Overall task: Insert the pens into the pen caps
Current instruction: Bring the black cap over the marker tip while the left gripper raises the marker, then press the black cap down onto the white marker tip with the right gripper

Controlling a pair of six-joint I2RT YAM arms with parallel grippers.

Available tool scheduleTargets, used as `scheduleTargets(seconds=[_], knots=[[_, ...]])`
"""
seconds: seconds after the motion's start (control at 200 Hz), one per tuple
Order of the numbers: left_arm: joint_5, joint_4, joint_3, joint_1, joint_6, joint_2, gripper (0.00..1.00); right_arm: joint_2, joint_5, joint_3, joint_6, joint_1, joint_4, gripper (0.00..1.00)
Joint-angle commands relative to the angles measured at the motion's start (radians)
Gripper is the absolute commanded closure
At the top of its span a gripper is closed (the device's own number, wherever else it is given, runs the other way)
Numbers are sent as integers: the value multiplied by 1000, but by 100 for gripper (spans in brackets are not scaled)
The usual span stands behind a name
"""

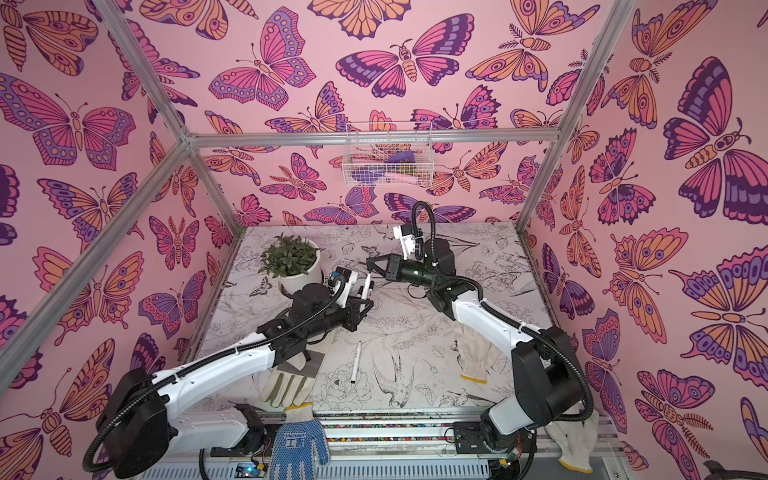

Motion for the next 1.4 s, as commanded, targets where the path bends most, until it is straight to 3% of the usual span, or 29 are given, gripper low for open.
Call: scheduleTargets(seconds=[0.0,0.23,0.456,0.851,1.242,1.397], knots=[[-13,29,22,-4,11,5,100,8,-13,30,-20,2,-2,100],[-6,78,28,15,-7,5,100,-5,-18,32,-46,7,-30,100],[43,123,94,27,-7,98,100,-9,-18,36,-34,7,-14,100],[78,363,127,61,-148,152,100,-74,-26,30,17,-35,60,100],[107,294,172,59,-90,156,100,-97,-312,34,-1,-61,12,100],[95,287,183,56,-65,155,100,-115,-355,36,-50,-62,-91,100]])
